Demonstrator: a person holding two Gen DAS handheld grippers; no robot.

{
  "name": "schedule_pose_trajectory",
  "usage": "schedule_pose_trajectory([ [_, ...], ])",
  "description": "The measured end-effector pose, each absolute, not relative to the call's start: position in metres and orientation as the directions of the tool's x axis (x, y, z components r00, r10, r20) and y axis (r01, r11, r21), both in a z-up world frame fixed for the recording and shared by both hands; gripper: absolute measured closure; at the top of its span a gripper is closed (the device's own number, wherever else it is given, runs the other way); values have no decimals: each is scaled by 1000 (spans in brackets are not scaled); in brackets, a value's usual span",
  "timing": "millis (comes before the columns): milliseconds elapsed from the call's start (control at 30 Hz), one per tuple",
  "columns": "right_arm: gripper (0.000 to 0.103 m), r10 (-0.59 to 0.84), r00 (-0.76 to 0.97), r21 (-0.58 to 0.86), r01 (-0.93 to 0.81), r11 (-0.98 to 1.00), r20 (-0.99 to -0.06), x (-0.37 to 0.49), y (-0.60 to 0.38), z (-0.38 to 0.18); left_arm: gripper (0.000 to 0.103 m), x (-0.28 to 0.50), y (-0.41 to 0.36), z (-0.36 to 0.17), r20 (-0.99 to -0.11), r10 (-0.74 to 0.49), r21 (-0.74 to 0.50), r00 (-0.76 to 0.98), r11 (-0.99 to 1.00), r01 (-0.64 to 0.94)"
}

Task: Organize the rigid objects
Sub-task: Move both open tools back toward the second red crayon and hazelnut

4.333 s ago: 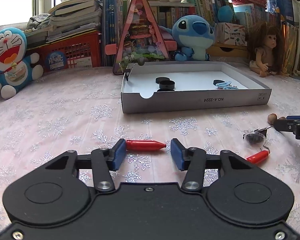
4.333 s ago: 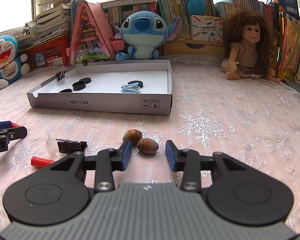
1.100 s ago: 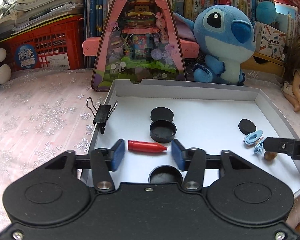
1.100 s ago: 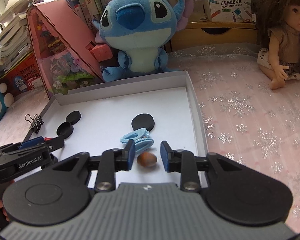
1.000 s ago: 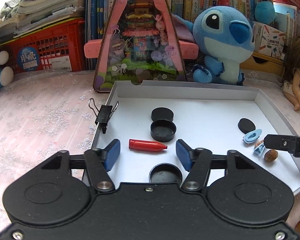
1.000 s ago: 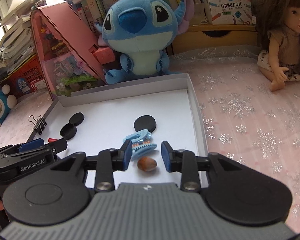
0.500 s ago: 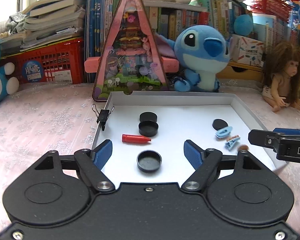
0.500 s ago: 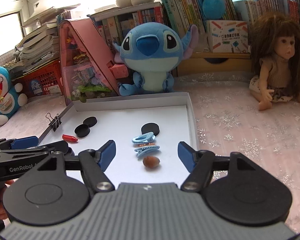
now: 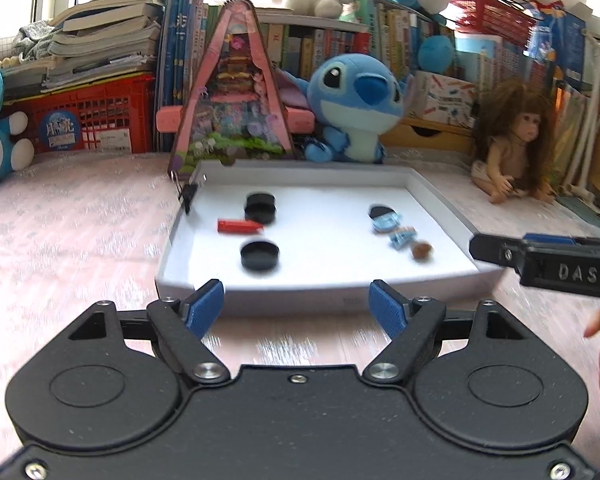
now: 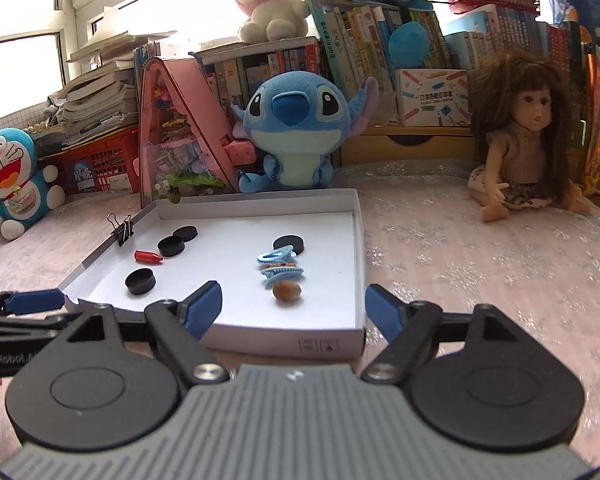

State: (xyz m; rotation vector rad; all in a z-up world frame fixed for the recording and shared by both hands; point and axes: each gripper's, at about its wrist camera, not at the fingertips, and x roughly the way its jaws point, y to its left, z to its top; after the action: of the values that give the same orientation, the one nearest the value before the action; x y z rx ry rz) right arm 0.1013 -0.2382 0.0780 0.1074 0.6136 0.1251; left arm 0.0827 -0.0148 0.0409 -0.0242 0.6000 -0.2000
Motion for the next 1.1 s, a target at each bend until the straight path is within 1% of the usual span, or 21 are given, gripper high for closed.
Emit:
schedule_pose_trajectory([
  [133, 16, 116, 821, 88, -81, 993, -559, 83, -236, 68, 25, 57, -18, 33, -554, -209, -74, 806, 976, 203],
  [300, 16, 104, 800, 19, -116, 993, -591, 71, -229, 55, 25, 28, -23, 20, -562, -259, -75, 786, 962, 264],
  [400, 16, 92, 792, -9, -123, 992, -604, 67, -227, 49, 24, 14, -26, 15, -564, -269, -88, 781, 960, 267],
  [533, 16, 95, 779, 9, -115, 993, -620, 69, -231, 46, 24, 1, -32, 10, -570, -305, -108, 763, 948, 298],
  [633, 16, 97, 769, 18, -111, 994, -632, 70, -233, 43, 24, -9, -41, 6, -567, -328, -92, 755, 937, 338],
  [700, 16, 101, 757, 21, -114, 993, -646, 71, -232, 41, 28, -14, -47, 3, -566, -338, -75, 752, 929, 362],
  [800, 16, 120, 728, 45, -122, 992, -675, 73, -231, 34, 35, -15, -53, -1, -573, -340, -73, 746, 927, 367],
  [867, 16, 119, 734, 47, -118, 992, -669, 72, -231, 35, 46, -17, -55, -2, -565, -340, -74, 752, 929, 364],
  [967, 16, 124, 727, 58, -115, 992, -675, 73, -232, 34, 50, -17, -58, -3, -563, -337, -64, 755, 928, 367],
  [1100, 16, 124, 726, 59, -114, 992, -676, 73, -233, 34, 52, -19, -67, -4, -558, -317, -24, 767, 930, 367],
])
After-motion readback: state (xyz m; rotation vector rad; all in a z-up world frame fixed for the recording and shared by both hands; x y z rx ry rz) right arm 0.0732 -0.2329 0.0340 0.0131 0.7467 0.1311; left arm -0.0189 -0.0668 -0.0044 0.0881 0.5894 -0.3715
